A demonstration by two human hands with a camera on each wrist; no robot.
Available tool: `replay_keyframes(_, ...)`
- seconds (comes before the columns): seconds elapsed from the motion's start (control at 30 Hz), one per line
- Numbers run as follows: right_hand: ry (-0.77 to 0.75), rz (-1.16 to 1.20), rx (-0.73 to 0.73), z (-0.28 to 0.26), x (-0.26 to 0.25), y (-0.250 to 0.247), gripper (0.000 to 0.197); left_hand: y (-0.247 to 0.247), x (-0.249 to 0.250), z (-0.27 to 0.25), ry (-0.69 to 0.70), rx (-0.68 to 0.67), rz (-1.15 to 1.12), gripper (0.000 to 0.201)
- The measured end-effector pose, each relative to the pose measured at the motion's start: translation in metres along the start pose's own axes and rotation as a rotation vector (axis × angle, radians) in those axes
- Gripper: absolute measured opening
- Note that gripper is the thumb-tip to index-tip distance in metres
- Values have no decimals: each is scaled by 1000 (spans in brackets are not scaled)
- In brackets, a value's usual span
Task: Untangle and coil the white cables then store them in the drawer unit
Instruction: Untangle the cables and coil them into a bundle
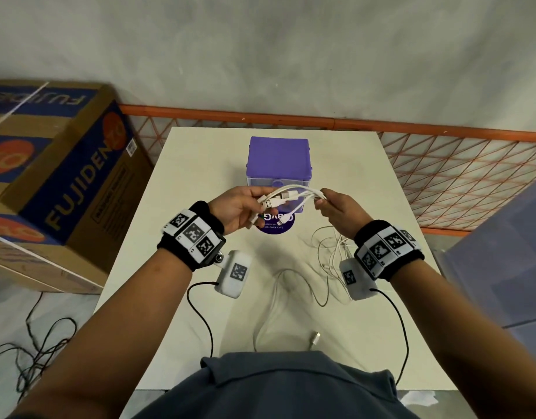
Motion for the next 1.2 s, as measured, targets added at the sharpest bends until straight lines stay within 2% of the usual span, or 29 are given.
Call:
replay_keyframes(0.03,16,23,2,1,1,0,19,-1,-1,1,8,0,44,55)
replay_keyframes(0.1,12,17,32,2,1,-2,25,-2,-2,1,12,23,127,48)
replay_keyframes(0.2,-40,-33,69,2,-6,-5,23,-3,-3,1,18,78,210,43)
replay_keyframes(0.3,-110,-99,65,-1,-17,-3,26,1,-1,1,43,79,263,43)
replay_keyframes(0.4,-170,-121,72,-4,-25,-3,18,7,3,0,58,78,224,40)
replay_keyframes(0.47,-164,-110,97,-5,-25,-7,13,4,5,0,65,139,166,24)
replay_keyframes(0.53,-159,-92,117,-4,-20,-9,21,-5,7,-1,85,212,82,14)
replay_keyframes(0.6,-141,-96,107,-3,-13,-9,33,-11,9,-1,93,223,-10,21)
replay_keyframes(0.73,-109,-54,93,-1,-5,-6,35,-12,12,0,75,250,-69,23)
replay_keyframes(0.83,-114,-28,101,-2,-7,-5,37,-11,13,3,68,331,109,14)
replay_keyframes(0.93,-117,-10,109,-3,-11,-4,38,-8,13,6,80,361,284,12)
replay_keyframes(1.1,-107,4,94,-6,-13,-5,38,-1,23,4,148,397,370,23)
replay_keyframes(1.2,-93,-45,65,-7,-16,-4,38,-5,25,3,184,510,371,25)
Point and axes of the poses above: each hand's wrist, its own z-axis towards the middle knuckle, its own y-axis out of the palm, x = y × z, the point moved 7 cm from there along z, towards the middle knuckle, and after that the axes turned 1 degree about x, right-handed, at the moved point
